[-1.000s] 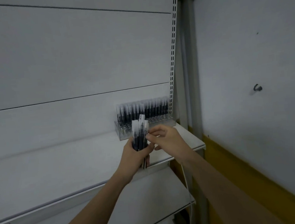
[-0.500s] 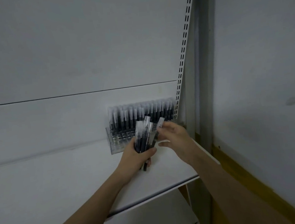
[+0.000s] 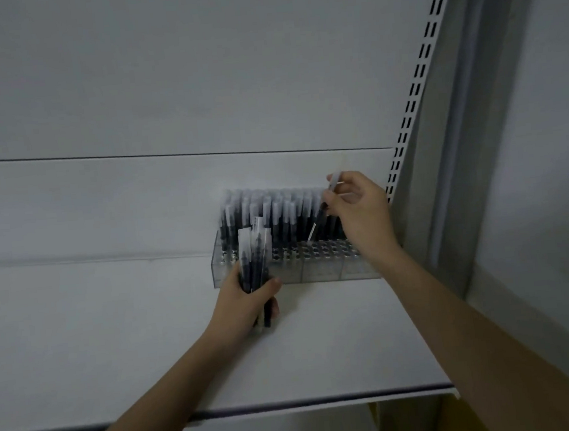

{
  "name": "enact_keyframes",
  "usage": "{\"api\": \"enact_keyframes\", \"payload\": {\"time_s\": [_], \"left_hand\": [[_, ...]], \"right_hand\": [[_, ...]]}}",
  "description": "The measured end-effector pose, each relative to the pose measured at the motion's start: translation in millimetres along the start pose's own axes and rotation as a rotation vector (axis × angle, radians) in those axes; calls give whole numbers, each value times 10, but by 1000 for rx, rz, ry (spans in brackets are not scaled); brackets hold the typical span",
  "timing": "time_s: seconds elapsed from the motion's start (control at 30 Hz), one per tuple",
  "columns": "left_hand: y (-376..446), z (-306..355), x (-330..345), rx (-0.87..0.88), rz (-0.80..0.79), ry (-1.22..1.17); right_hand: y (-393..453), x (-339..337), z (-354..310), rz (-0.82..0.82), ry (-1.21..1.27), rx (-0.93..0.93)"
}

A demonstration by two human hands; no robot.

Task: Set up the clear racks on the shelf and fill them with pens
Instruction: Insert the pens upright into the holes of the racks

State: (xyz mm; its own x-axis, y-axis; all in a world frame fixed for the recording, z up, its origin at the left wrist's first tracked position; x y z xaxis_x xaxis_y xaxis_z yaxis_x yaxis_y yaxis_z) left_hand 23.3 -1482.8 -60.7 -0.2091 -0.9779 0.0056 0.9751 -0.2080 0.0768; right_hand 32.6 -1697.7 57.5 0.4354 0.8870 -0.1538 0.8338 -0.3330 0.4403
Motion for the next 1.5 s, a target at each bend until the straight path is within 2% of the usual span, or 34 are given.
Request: {"api": "enact_keyframes", "payload": {"time_s": [0.33,0.57,0.67,0.83,1.0,1.1,1.23,1.4,1.5], "left_hand": [[61,-36,4,2,20,3],[35,-16,48,8,-4,1],[34,-21,49,0,-1,-29],[43,10,72,9,-19,-35],[40,1,101,10,-49,-37],[59,-1,129,-4,-73,-21],[111,51,189,-55,-151,-40],[58,35,328,-124,-238,-109],[42,3,365,-125,-264,-143]], "right_hand": [[37,163,69,-14,-193,-137],[25,257,84,-8,-229,-141],[-25,379,198,-48,-350,-130],[-92,385,262,33,-406,-160],[-180,419,389,14,-466,-104],[-272,400,464,11,-423,-70],[-592,259,399,119,-220,-128],[-765,539,643,-174,50,52],[-769,600,695,-247,119,121]]}}
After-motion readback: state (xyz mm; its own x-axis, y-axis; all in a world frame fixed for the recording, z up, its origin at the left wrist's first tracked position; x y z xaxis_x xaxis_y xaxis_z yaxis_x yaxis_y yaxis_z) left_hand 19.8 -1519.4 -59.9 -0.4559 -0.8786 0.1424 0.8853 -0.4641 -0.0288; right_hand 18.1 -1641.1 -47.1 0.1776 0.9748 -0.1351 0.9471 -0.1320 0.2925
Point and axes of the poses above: each hand's wrist, its own y-axis towards the middle knuckle, its own x-axis out of the palm, z = x × y, the point moved 9 cm from there along y, towards the middle knuckle, and after that the axes turned 2 degrees about -y, right-handed, at the moved point
